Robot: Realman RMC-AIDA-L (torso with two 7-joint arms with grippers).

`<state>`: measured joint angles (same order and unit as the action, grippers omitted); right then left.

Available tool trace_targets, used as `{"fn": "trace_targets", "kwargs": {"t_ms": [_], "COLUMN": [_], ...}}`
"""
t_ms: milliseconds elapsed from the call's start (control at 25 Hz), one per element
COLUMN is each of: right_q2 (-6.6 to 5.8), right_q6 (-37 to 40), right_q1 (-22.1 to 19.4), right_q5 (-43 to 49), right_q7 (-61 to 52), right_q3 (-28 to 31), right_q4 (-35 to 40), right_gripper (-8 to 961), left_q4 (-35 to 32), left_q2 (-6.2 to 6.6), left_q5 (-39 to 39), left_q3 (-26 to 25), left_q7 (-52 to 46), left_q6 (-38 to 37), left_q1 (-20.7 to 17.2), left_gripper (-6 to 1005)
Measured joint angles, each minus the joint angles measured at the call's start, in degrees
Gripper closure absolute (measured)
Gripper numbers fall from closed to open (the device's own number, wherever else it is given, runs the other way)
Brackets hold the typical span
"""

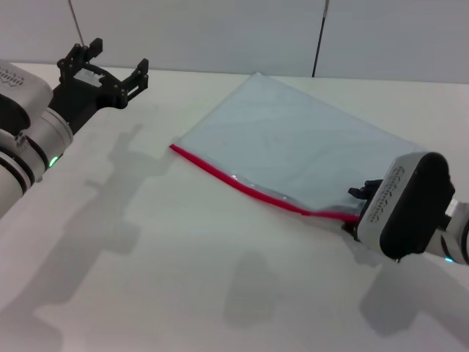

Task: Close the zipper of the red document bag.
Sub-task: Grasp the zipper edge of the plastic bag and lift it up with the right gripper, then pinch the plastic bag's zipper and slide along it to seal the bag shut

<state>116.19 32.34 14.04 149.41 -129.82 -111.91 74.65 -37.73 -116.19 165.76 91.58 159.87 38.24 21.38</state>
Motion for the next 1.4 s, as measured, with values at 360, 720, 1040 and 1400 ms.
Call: {"fn": "trace_targets", "kwargs": {"t_ms": [360, 720, 1040, 1400], "right_q2": [0.07, -0.07, -0.02, -0.15], "right_q6": [0.1, 0.7, 3.0, 3.7], "right_q1": [0.6, -1.6, -2.2, -1.4], "right_q5": [-0.1, -0.1, -0.1, -3.8], "right_q7": [-3.8, -5.1, -5.5, -5.0], "right_q3": [2.1, 4.5, 4.7, 4.3], "right_q4": [0.6, 5.4, 9.2, 10.2], "right_gripper": [700, 746, 808, 874], "left_q4": [-0.5, -10.9, -21.3, -24.8], "left_q2": [0.01, 1.88, 6.93, 8.00], "left_q5": [0.0, -9.3, -30.4, -42.5], "left_q3": [0.1, 8.2, 19.4, 19.5], "left_q7": [-0.6, -8.9, -27.6, -31.6], "left_q6": [-0.4, -8.4, -15.4, -8.9], "left_q1": [-0.2, -2.1, -0.9, 0.3], "left_gripper": [161, 163, 214, 283]}}
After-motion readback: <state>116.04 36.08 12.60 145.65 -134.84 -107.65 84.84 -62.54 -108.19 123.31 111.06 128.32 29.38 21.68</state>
